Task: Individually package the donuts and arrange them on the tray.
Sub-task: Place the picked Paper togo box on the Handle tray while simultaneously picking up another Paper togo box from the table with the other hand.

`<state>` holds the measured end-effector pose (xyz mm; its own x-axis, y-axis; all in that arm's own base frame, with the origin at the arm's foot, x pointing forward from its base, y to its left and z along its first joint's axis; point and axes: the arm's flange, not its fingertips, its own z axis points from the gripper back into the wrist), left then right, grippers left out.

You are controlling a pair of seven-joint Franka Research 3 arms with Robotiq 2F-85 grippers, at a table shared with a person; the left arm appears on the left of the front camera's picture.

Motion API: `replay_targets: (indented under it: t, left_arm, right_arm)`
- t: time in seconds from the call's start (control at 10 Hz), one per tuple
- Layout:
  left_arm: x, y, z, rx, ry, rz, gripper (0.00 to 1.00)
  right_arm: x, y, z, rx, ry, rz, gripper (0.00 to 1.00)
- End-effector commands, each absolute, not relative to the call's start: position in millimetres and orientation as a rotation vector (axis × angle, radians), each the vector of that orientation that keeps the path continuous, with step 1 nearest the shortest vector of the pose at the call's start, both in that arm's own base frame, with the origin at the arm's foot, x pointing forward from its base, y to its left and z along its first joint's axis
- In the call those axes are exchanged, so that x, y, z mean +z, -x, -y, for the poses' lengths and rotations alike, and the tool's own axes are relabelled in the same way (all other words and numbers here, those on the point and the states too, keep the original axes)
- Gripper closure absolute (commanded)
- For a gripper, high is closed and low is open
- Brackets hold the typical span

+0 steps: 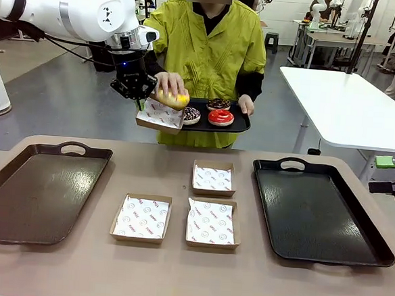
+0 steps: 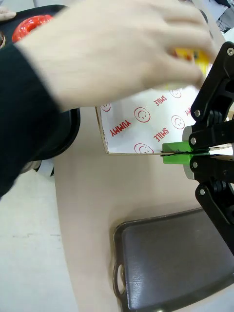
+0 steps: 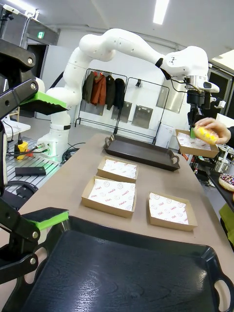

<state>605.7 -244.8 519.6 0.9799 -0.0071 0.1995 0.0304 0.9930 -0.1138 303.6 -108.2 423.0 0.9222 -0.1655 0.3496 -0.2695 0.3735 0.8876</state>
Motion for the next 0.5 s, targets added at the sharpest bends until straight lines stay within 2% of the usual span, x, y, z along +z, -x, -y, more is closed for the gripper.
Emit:
replay_targets:
  t: [0.0, 0.4]
  left_arm:
    - [519.1, -603.2, 241.9, -0.021, 0.116, 0.204, 0.99]
    - [519.1, -603.2, 241.9, -0.021, 0.116, 0.204, 0.99]
  right_arm:
    - [422.9, -303.9, 108.1, 0.072, -1.200, 0.417, 0.00]
    - [422.9, -303.9, 108.1, 0.072, -1.200, 0.417, 0.00]
